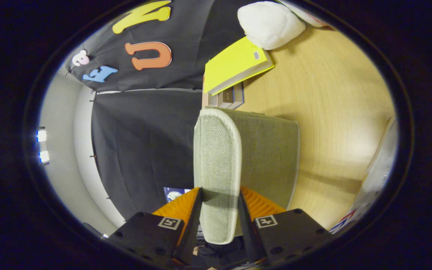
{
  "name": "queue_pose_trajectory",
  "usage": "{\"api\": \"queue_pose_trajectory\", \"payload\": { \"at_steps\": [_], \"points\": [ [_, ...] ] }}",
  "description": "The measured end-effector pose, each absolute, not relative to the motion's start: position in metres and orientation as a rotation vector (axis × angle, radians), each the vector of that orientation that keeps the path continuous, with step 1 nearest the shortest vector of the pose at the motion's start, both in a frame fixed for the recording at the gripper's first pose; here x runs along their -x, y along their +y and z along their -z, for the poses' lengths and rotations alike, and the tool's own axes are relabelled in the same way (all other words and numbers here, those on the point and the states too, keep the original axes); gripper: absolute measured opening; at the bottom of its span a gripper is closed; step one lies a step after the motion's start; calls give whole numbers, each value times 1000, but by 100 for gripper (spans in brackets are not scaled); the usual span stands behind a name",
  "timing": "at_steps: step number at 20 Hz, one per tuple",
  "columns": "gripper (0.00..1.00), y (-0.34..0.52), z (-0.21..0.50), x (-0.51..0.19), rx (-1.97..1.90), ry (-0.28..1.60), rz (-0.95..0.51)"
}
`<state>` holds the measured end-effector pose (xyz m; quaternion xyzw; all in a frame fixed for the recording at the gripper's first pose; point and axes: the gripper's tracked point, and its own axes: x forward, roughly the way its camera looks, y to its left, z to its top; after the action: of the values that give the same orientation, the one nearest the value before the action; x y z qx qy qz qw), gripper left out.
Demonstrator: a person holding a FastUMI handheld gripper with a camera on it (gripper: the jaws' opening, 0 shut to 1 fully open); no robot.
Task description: Open the storage box then place both shoes into the box .Put the left shoe in first, then the right shoe, with the right side of both shoes facing outward in a uniform manner.
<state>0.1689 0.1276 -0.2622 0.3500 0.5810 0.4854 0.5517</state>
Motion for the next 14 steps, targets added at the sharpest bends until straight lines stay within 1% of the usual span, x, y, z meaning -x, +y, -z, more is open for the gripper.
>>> {"api": "queue_pose_trajectory", "payload": {
  "at_steps": [1, 2, 4, 5, 6, 9, 11, 14],
  "points": [
    [52, 123, 259, -168, -821, 1380, -1144],
    [37, 120, 256, -170, -815, 1382, -1134],
    [25, 115, 248, -169, -787, 1362, -1127],
    [21, 113, 242, -168, -769, 1346, -1126],
    [15, 112, 236, -168, -756, 1333, -1123],
    [7, 114, 217, -163, -771, 1337, -1086],
    [6, 118, 200, -160, -791, 1342, -1049],
    [6, 131, 178, -155, -774, 1302, -1013]
  ]
}}
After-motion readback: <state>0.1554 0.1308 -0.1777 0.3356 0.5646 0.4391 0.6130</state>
